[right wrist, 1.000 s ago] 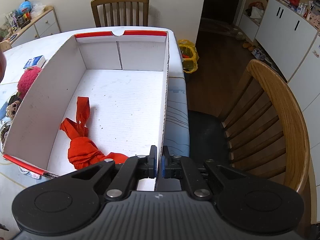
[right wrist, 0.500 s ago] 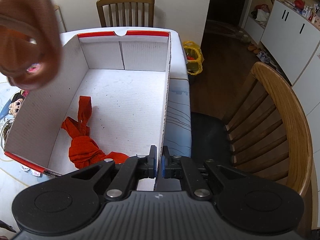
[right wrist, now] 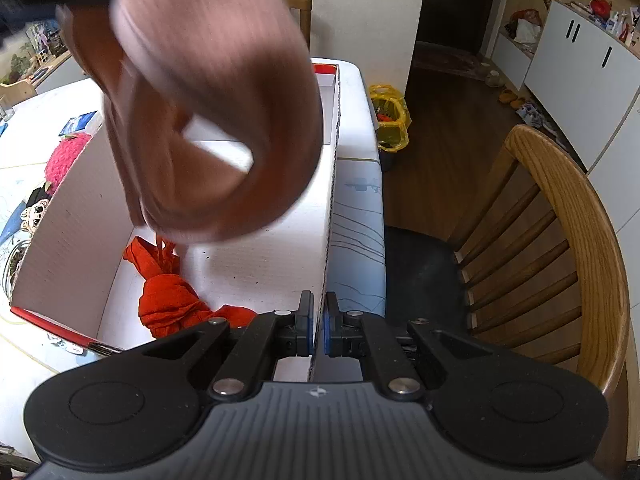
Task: Organize objects
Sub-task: 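Lift the pink scarf over the shoebox and release it inside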
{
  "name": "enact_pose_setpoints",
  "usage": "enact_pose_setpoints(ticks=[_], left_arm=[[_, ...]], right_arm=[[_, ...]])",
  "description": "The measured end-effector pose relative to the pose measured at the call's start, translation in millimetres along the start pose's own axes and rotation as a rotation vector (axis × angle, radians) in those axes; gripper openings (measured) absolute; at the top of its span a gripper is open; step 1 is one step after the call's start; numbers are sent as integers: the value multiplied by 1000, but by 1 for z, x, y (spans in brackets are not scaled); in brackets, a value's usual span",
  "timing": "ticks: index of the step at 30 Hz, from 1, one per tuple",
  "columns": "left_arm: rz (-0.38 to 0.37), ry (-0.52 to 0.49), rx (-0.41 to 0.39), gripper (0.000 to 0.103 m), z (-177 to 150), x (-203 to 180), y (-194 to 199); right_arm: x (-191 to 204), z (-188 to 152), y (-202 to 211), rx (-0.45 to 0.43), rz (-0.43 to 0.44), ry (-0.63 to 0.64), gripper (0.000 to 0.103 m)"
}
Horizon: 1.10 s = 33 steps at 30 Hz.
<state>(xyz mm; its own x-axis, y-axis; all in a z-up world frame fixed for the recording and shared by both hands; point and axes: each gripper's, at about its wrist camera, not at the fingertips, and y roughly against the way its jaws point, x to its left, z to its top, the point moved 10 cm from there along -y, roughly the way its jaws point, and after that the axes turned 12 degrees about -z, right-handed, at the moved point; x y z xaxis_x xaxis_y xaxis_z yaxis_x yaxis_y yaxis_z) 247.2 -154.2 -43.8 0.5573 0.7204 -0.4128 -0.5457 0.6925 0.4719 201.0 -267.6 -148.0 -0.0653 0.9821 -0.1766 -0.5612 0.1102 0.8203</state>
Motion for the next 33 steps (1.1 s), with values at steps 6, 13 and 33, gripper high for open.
enact_pose_setpoints(ticks=[6, 13, 33], left_arm=[[19, 3, 77, 5, -19, 11, -25], [59, 6, 180, 5, -44, 30, -49], [75, 36, 426, 8, -95, 46, -87]], right_arm=[[0, 1, -1, 1, 3, 2, 5], [0, 0, -1, 8, 9, -7, 5], [0, -1, -1, 13, 11, -11, 5]])
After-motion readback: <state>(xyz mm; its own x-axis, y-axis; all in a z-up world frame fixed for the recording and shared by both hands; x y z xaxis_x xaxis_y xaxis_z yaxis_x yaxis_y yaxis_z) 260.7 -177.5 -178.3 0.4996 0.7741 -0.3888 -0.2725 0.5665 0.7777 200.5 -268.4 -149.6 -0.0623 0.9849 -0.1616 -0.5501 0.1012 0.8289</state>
